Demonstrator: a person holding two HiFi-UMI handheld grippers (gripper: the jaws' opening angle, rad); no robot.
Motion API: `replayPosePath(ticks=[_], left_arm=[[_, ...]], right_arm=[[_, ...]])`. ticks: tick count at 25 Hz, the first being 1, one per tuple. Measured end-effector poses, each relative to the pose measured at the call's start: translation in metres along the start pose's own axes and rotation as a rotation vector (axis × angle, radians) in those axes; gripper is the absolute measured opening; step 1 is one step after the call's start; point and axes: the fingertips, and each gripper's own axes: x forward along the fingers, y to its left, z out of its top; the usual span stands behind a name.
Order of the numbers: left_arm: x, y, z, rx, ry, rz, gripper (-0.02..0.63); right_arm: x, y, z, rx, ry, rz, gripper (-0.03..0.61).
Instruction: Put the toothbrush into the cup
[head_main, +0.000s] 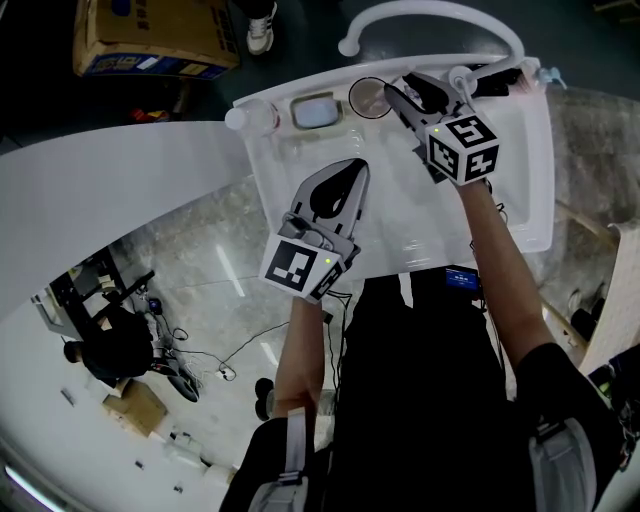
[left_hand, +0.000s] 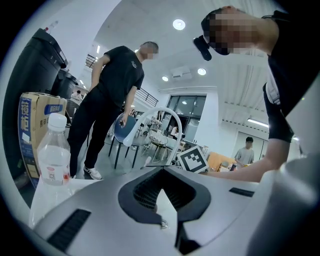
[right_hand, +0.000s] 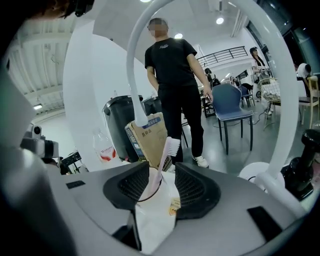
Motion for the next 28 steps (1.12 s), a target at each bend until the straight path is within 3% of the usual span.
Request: replayPosePath(ticks=[5, 10, 17, 28], left_arm=[[-0.006, -0.003, 0.005, 0.014, -0.008, 0.014, 0.012], [-0.013, -0.017, 0.014, 0.038, -0.022, 0.017, 0.012], [-0.021, -0.06, 0.025, 0.076, -0.04, 0.014, 0.012], [-0.032, -0.13, 0.033, 0.107, -0.092, 0.035, 0.012]], right_arm=[[-0.025, 0.006, 0.005, -0.001, -0.014, -0.001, 0.153], [-0.069, 0.032, 0.022, -0.08, -0.047, 0.024, 0.125], [-0.143, 0.07, 0.042, -0.175, -0.104, 0.065, 0.037], [-0.238, 0.106, 0.036, -0.2, -0.156, 0.127, 0.014]])
